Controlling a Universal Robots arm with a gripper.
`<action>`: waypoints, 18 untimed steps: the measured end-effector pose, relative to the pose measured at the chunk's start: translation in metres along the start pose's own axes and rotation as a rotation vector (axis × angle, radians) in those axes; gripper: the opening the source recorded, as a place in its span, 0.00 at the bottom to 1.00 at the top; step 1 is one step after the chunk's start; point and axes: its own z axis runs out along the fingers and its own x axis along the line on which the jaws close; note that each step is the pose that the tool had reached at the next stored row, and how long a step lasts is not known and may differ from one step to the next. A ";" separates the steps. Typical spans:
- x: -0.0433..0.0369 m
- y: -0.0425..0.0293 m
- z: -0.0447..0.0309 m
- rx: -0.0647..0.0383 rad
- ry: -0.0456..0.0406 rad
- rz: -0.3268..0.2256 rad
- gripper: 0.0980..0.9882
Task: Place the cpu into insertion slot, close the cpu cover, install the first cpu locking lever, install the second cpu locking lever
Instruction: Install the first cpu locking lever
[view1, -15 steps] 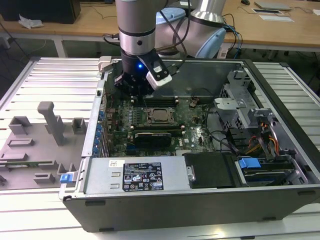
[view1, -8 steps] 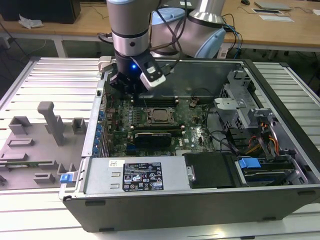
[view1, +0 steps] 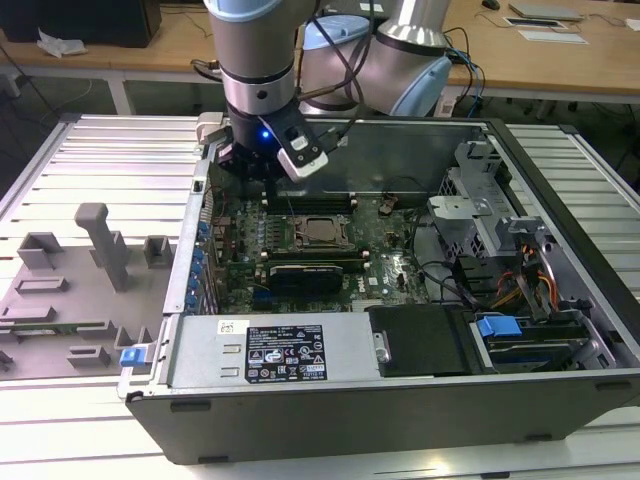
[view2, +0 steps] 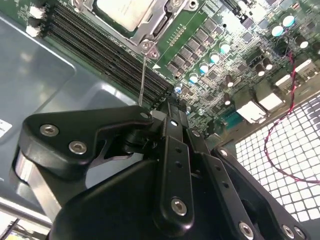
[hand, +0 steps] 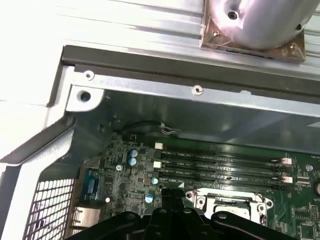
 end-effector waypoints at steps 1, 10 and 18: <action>0.0000 -0.0001 0.0002 0.001 -0.0055 0.021 0.01; -0.0004 0.0046 0.0025 0.005 -0.0203 0.079 0.01; -0.0133 0.0051 0.0048 0.006 -0.0237 0.093 0.01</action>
